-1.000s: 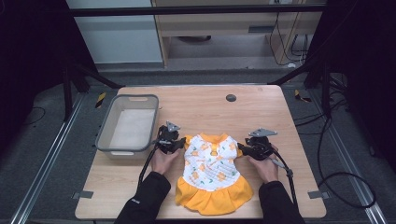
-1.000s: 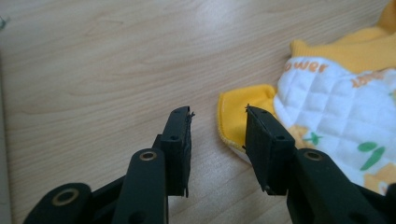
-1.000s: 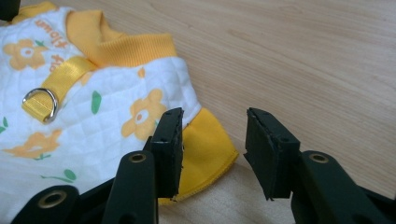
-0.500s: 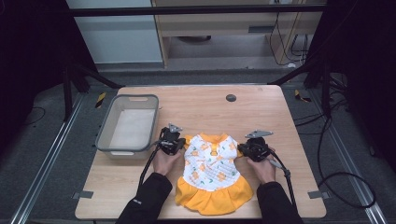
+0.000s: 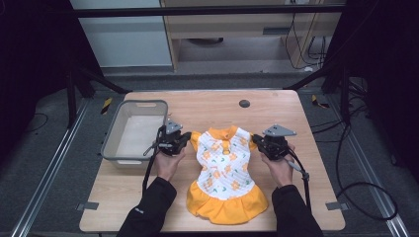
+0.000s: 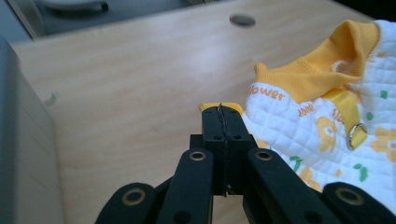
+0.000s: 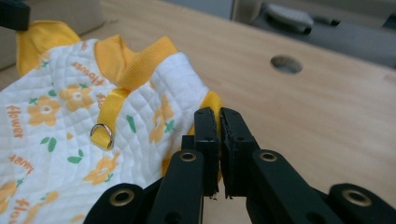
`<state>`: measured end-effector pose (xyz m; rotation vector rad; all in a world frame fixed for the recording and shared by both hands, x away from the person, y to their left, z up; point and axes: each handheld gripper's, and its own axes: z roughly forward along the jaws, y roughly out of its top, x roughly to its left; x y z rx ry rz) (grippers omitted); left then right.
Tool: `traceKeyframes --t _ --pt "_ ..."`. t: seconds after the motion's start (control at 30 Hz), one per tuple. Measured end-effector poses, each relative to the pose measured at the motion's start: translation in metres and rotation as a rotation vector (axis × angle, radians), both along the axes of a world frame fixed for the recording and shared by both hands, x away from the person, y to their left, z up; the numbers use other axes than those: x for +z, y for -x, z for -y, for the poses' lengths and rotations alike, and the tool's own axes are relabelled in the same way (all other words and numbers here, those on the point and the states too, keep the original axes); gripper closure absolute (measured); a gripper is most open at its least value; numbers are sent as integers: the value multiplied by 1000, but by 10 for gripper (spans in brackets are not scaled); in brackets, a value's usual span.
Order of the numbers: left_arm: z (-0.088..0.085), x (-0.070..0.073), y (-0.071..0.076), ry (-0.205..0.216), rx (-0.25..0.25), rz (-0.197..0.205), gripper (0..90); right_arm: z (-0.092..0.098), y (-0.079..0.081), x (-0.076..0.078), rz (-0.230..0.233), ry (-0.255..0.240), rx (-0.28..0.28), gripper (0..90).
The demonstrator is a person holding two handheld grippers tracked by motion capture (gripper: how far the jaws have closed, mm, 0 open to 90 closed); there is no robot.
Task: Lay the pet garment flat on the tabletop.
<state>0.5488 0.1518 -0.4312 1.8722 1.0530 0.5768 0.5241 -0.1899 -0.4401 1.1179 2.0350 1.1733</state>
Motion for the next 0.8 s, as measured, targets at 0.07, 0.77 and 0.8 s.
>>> traceKeyframes --t 0.07,0.77,0.8 --pt "1 11 -3 3 14 45 900 -2 -6 8 41 -1 -19 863" --pt "-17 24 21 -12 14 5 467 17 17 22 43 -13 -31 543" --pt "-19 24 27 -18 -3 -1 467 18 24 23 39 -19 -21 536"
